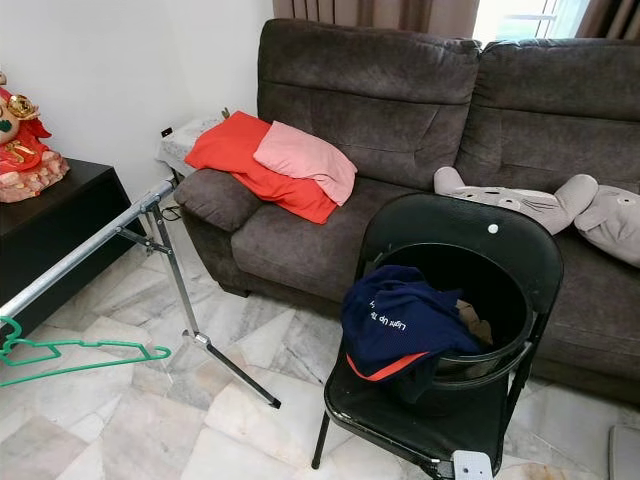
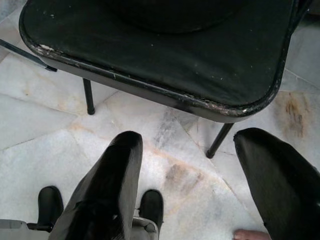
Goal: Hang hanger
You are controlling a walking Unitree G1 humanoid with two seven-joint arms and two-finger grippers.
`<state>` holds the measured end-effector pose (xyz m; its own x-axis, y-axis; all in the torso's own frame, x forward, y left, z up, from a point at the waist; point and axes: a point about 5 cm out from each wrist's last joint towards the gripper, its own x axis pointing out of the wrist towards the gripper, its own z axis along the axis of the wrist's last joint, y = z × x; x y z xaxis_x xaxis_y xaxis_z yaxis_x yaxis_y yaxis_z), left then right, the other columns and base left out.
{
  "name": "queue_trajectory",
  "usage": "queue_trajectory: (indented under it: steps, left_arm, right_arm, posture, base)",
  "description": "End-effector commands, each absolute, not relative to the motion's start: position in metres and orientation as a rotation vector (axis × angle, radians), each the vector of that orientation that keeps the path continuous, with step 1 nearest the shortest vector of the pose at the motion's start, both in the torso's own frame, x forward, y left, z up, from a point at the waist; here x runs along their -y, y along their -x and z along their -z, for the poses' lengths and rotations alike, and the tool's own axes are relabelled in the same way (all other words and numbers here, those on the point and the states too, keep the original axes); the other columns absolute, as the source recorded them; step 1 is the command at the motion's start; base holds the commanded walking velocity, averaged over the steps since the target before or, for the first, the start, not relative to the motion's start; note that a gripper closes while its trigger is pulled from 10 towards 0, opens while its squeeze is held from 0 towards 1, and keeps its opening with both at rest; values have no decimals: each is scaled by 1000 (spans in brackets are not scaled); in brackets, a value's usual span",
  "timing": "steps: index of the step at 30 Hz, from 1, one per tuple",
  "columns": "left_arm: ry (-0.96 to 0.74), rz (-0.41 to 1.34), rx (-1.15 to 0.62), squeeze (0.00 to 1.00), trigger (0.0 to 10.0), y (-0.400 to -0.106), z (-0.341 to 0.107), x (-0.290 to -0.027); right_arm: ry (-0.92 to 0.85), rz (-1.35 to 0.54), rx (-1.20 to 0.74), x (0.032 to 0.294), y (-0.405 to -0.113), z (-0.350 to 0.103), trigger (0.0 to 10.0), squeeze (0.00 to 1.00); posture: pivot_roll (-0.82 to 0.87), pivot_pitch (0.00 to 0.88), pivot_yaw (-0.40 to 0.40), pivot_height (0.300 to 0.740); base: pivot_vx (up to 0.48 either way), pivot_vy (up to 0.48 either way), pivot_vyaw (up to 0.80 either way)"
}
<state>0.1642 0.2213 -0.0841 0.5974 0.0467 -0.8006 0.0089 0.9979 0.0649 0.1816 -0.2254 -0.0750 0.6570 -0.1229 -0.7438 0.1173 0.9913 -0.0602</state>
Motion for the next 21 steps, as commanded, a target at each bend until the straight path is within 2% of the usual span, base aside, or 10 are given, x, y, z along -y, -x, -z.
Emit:
queue_trajectory:
  steps: [1, 6, 17, 21]
  left_arm:
    - [-69, -11, -941, 0, 10000, -164, 85, -220]
    - [-67, 7, -955, 0, 10000, -162, 87, -215]
    - [-72, 25, -1003, 0, 10000, -154, 93, -204]
    - [-76, 27, -1013, 0, 10000, -154, 94, -202]
  right_arm:
    - [-8, 157, -824, 226, -183, 74, 10000, 0]
    - [-2, 168, -788, 226, -186, 71, 10000, 0]
    - [-13, 185, -563, 227, -194, 57, 10000, 0]
    - [47, 163, -501, 228, -196, 51, 10000, 0]
  posture:
    - [15, 64, 37, 740]
    - [0, 75, 38, 740]
    - [-35, 91, 25, 740]
    - [-41, 90, 17, 740]
  base:
    - [0, 0, 0]
    - [0, 0, 0]
    - [0, 0, 0]
    - [0, 0, 0]
